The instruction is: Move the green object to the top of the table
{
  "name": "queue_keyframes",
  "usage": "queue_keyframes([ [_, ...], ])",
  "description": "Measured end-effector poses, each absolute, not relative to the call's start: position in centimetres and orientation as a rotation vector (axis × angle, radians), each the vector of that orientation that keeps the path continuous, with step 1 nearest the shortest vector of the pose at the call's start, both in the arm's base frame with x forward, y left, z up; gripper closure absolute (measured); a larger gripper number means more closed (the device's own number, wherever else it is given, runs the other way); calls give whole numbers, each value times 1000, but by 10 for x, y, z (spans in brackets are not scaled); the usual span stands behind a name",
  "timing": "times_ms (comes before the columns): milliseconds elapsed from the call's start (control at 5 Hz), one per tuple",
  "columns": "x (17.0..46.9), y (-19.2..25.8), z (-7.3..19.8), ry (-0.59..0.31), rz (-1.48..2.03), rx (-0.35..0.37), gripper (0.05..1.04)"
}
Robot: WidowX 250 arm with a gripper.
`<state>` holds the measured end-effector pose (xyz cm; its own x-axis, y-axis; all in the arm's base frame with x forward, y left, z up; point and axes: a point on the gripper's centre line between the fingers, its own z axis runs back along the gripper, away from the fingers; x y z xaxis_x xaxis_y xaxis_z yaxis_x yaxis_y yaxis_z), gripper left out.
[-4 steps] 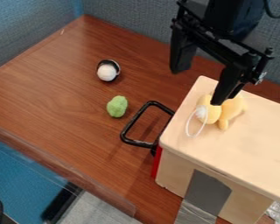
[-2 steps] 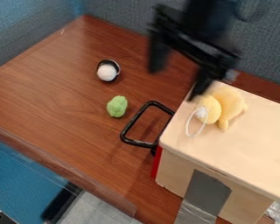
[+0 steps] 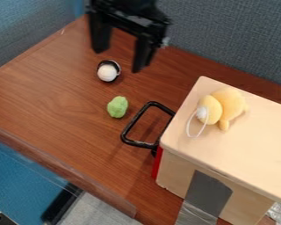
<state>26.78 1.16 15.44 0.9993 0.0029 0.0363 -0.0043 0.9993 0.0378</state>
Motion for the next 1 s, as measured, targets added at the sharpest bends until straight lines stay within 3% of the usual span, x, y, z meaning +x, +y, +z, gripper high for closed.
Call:
queue_keyframes([
  [200,283,21,134,-102,28,59,84],
  [600,313,34,78,-28,94,173,84],
  [1000,336,44,45,35,107,219,84],
])
